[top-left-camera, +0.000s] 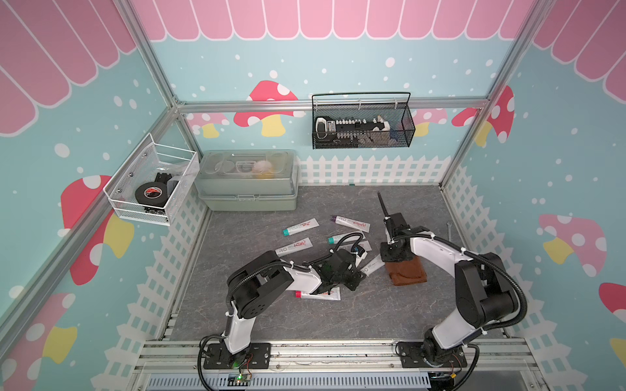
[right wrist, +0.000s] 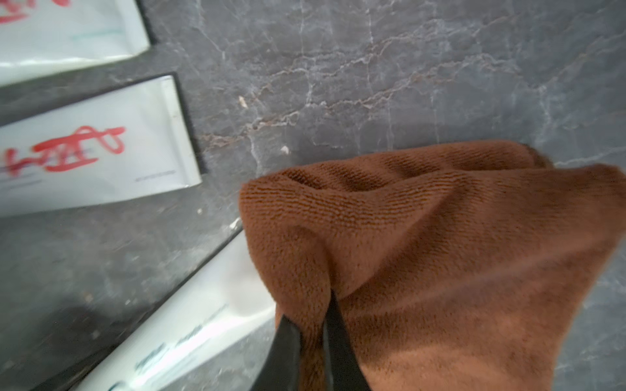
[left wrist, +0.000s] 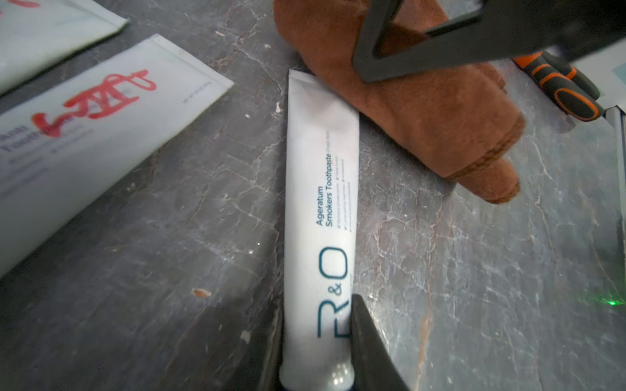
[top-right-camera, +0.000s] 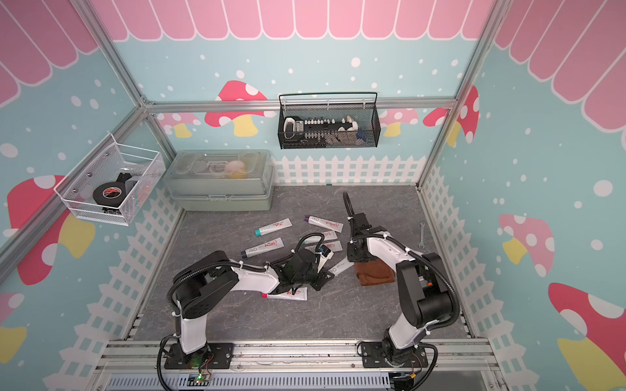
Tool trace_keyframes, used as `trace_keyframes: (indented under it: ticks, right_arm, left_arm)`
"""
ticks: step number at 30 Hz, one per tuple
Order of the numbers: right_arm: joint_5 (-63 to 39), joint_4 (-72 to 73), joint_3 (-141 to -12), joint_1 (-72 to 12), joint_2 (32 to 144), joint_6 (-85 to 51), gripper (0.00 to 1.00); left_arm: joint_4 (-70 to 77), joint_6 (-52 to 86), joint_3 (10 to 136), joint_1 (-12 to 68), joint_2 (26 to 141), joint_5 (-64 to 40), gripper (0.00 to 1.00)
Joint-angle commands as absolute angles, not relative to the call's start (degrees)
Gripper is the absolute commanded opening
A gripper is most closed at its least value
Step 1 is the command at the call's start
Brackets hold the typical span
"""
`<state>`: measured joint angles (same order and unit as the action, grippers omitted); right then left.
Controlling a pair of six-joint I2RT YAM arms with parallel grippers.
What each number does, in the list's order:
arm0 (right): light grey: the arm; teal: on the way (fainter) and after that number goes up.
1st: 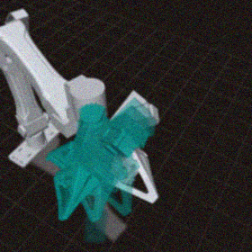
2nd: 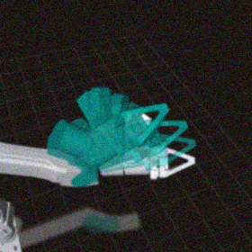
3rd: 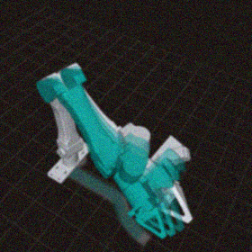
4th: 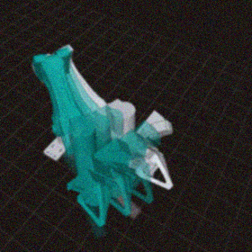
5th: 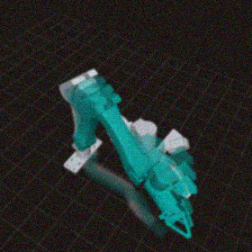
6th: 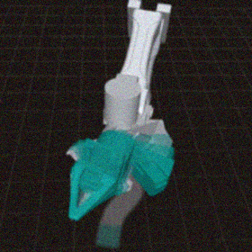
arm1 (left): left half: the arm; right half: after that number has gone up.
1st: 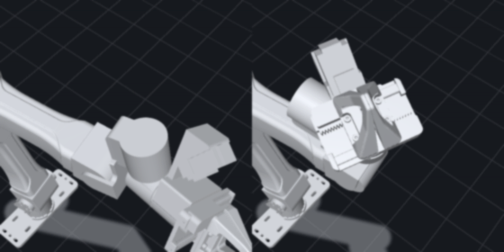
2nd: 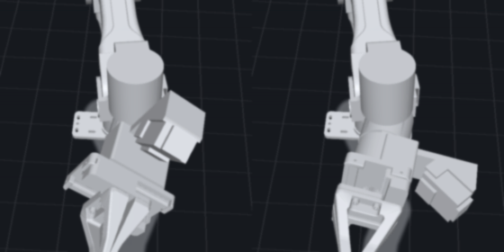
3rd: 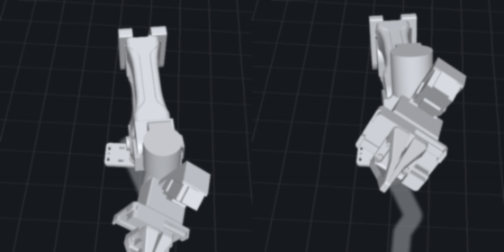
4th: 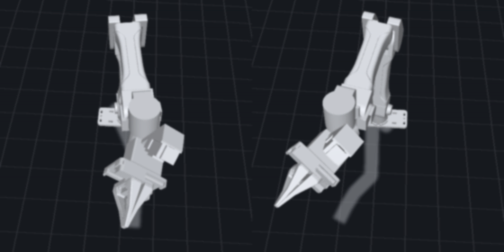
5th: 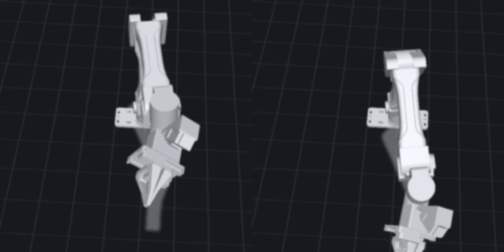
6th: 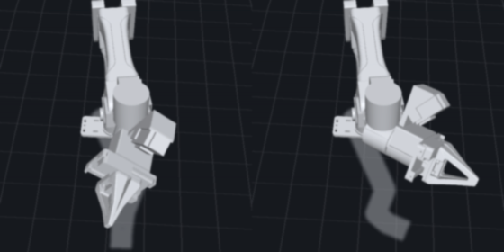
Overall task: Wipe the surface of the toothpaste tube
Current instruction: Wipe the dirt from the toothpaste tube.
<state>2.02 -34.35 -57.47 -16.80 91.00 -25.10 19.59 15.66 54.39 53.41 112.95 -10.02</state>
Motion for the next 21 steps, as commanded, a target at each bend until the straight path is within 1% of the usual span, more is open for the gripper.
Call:
trace_keyframes:
  ticks: [1,5,8,10,14,17,21]
  right_arm:
    - [-8.3,-34.6,-57.4,-17.3,86.8,-24.8,0.09]
    - [-13.4,-32.4,-56.3,-18.8,86.8,-25.9,0.09]
    - [-12.7,-31.5,-55.3,-19.9,89.9,-26.4,0.09]
    - [-9.9,-32.1,-54.9,-20.3,92.2,-26.1,0.09]
    - [4.4,-35.8,-55.2,-20.9,94.9,-25.9,0.08]
    - [11.8,-37.5,-55.6,-20.9,95.5,-26.3,0.09]
    - [17.1,-38.1,-56.8,-20.7,97.4,-26.7,0.09]
  left_arm:
    - [14.6,16.4,52.8,53.6,115.3,-9.9,0.17]
    - [14.5,16.3,52.8,53.6,115.3,-9.8,0.17]
    - [14.5,16.2,52.8,53.6,115.3,-9.6,0.17]
    - [14.5,16.3,52.8,53.6,115.2,-9.5,0.17]
    - [14.7,16.3,52.6,53.6,115.1,-9.5,0.17]
    - [14.7,16.3,52.6,53.7,115.2,-9.6,0.17]
    - [14.8,16.4,52.5,53.6,115.1,-9.5,0.17]
